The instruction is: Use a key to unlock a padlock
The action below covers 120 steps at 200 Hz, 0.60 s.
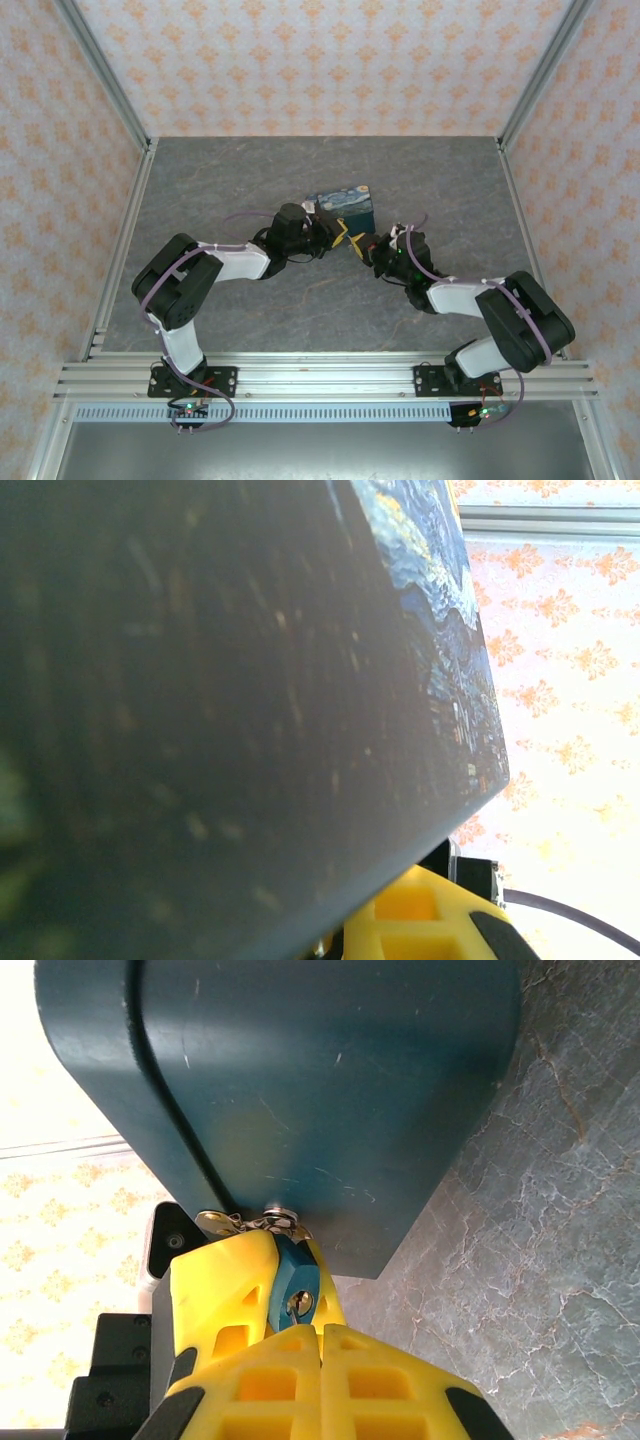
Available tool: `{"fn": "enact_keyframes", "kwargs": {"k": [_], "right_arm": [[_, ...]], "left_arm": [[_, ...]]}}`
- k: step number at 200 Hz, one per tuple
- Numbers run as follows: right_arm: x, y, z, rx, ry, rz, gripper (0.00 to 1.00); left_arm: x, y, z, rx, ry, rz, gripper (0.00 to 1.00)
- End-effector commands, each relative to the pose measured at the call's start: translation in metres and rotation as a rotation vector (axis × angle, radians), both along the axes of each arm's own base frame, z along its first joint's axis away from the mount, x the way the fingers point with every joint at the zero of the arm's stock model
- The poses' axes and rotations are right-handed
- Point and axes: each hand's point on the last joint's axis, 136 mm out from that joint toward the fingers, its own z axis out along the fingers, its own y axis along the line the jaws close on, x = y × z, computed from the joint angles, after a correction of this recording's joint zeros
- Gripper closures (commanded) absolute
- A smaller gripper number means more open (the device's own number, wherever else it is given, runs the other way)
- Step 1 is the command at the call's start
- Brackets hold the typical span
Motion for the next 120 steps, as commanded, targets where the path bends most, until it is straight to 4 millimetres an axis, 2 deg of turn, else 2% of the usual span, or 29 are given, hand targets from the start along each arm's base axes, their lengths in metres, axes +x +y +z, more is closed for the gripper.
{"fn": "enact_keyframes", "kwargs": {"k": [1, 73, 120], "right_arm": [[0.009, 0.006, 0.016, 0.027, -0.046, -0.008, 1.0], [0.008, 0.003, 0.003, 0.01, -0.026, -0.016, 1.0], [0.01, 0.004, 0.007, 0.016, -0.035, -0.016, 1.0]], "left_arm": [[0.003, -0.012, 0.015, -0.041, -0.046, -0.016, 1.0], [0.004, -0.014, 0.022, -0.059, -0.051, -0.013, 1.0], [0.001, -0.015, 0.019, -0.053, -0.047, -0.021, 1.0]]}}
